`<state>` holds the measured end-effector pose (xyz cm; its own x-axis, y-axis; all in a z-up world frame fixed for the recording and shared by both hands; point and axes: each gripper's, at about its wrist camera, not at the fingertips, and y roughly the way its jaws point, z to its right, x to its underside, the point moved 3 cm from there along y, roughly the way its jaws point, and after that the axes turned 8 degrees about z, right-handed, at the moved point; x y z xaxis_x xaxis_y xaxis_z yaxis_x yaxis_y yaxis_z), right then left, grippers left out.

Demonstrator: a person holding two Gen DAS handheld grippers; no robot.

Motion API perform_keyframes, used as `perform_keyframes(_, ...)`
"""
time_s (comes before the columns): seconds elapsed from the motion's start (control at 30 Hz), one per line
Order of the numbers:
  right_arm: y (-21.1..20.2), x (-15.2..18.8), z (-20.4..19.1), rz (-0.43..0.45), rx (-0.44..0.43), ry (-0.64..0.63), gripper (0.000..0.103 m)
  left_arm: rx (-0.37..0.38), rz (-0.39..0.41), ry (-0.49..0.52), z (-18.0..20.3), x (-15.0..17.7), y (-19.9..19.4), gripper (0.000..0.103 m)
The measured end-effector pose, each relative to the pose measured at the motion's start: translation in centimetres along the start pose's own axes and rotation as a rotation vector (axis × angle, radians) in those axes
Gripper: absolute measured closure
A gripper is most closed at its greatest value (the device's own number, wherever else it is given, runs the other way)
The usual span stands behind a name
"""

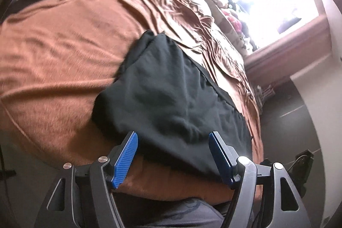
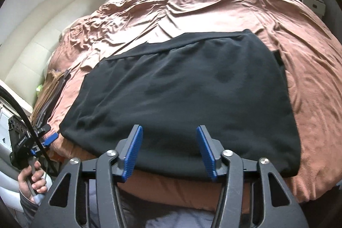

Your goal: Fold small clothes

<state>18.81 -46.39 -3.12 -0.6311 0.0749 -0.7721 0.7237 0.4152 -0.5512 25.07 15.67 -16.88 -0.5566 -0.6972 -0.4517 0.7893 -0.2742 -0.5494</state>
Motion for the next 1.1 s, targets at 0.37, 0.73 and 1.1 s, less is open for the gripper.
perform_keyframes(0.37,4.5,-0.5,-2.4,-0.061,-0.048,-0.012,0.07,-0.075,-0.01,-0.084,-4.3,-0.6,1.1,0.033)
perform_keyframes(0.73,9.5,0.1,-3.0,-0.13,-0.107,0.066,0.085,-0.101,-0.015,-0.133,-4.9,-1.6,4.4,0.035)
perform_keyframes(1.1,12.4,3.3,-3.7,-0.259,-0.143,0.049,0.09,0.016,0.058,-0.139,-3.7,-2.6,2.5,0.088)
